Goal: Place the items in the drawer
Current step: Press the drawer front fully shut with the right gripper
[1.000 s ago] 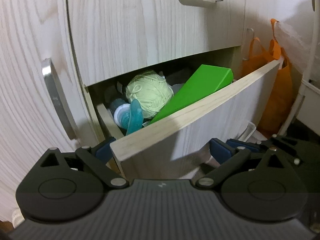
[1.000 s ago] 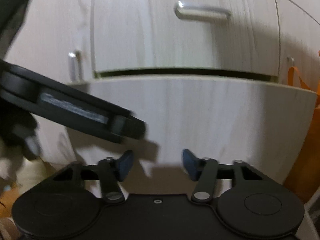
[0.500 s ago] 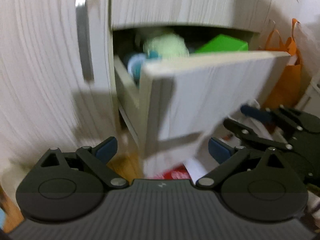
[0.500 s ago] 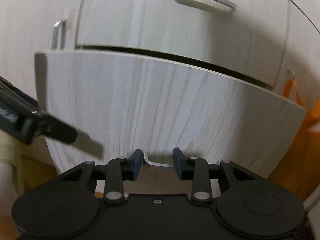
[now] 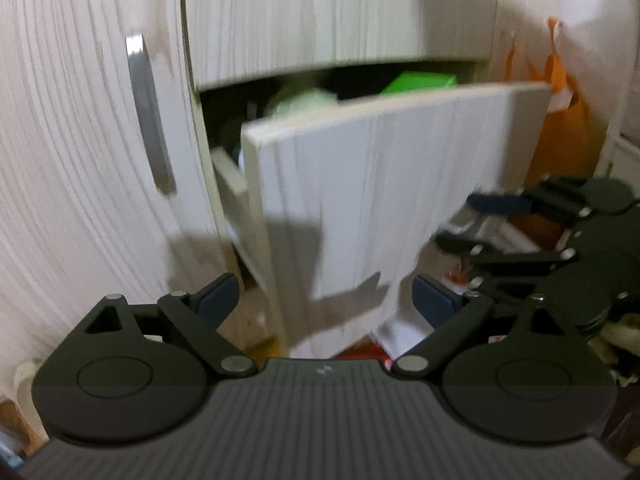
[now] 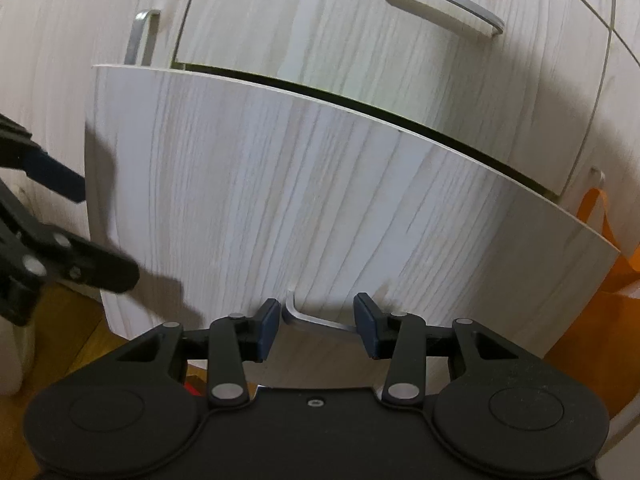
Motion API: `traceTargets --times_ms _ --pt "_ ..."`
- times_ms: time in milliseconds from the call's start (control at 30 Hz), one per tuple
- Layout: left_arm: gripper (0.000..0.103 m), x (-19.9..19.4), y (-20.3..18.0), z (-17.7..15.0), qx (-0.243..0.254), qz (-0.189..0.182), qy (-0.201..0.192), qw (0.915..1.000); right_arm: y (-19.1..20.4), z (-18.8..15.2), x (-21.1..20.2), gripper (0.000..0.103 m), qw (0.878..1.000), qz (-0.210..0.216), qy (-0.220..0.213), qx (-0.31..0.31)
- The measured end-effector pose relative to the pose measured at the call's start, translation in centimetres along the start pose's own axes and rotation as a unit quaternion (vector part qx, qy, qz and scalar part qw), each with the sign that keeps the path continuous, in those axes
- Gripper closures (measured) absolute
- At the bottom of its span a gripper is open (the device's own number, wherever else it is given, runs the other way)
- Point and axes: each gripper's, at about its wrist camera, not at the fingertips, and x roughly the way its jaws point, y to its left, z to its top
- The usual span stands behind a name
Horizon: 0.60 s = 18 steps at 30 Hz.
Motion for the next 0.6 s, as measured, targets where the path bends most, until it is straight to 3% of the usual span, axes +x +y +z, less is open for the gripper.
traceTargets --times_ms 167,367,600 --pt "0.006 -0.9 -0.2 -0.4 0.014 0.01 -0.025 0.9995 -0.9 0.9 1.0 0.055 0.999 0.002 -0.003 0.05" --pt "0.004 -0.4 -0.1 -0.6 0.0 0.015 0.005 0.9999 -1.9 2.1 2.2 0.055 0.996 0.016 0.0 0.087" --pt "0.003 0.9 2.3 -1.2 -0.072 0.011 0.052 0.996 -3.2 3.0 3.1 0.055 0.992 0.04 0.005 0.118"
